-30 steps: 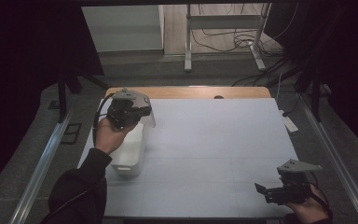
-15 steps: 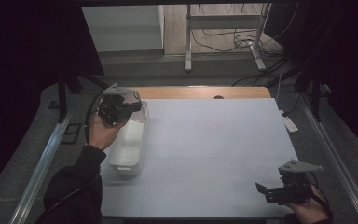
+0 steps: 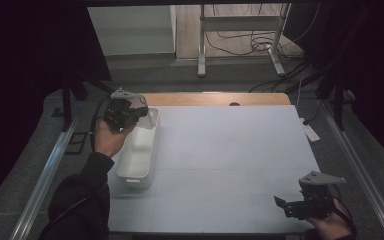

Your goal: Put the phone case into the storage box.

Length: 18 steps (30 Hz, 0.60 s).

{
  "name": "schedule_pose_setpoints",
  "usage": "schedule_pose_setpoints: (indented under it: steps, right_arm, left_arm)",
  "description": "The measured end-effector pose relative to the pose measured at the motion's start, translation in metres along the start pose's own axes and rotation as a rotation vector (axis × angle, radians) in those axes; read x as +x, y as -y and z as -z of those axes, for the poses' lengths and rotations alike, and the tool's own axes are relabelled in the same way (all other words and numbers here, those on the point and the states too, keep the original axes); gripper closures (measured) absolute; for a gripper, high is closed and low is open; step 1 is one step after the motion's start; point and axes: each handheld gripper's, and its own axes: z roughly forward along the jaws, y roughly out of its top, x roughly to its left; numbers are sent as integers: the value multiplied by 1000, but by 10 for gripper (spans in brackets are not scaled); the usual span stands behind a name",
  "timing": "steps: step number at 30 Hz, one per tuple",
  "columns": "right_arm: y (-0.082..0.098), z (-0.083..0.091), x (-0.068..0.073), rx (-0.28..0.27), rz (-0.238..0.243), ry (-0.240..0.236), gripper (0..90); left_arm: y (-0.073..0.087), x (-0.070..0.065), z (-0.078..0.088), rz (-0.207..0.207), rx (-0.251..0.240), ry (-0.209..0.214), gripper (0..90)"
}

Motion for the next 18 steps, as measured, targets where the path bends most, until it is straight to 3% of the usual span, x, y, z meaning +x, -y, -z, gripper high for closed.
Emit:
schedule_pose_setpoints:
  steps: [18]
  right_arm:
    - [0,-1,0,4,-2,-3,0]
  left_arm:
    - [-4,11,-22,37,9,-41,880]
